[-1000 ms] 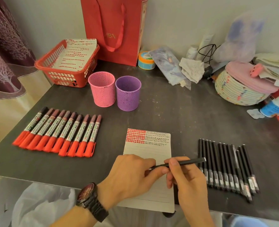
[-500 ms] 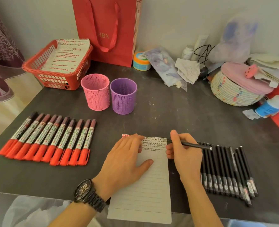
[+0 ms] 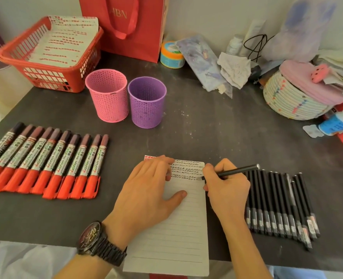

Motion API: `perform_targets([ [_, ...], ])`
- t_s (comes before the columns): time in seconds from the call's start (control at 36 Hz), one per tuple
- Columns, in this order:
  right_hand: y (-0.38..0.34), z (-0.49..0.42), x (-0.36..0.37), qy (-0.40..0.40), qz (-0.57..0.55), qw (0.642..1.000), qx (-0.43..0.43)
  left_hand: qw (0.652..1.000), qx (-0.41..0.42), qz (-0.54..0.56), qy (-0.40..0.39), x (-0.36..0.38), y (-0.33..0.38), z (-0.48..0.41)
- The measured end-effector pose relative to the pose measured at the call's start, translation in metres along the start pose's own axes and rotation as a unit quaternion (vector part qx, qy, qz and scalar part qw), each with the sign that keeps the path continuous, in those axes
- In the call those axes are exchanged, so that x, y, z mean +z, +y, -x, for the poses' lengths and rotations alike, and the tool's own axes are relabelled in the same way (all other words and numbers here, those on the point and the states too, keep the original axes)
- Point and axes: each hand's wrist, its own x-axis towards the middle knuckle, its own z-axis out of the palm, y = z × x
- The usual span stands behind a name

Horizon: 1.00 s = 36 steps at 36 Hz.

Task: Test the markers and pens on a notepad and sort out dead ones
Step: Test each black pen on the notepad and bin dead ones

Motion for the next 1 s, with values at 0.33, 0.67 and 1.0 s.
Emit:
perform_targets([
  [0.33, 0.000, -0.001, 0.001, 0.010, 0.006, 1.000, 0.007, 1.000, -0.005, 0.007, -0.002, 0.002, -0.002, 0.000],
  [0.67, -0.028, 0.014, -0.021, -0.069, -0.221, 0.970, 0.070, 0.995, -0.006, 0.069, 0.070, -0.012, 0.002, 0.003],
  [1.0, -0.069, 0.037, -0.041, -0.126, -0.239, 0.963, -0.019, 0.983, -0.004, 0.140, 0.120, -0.021, 0.014, 0.004],
])
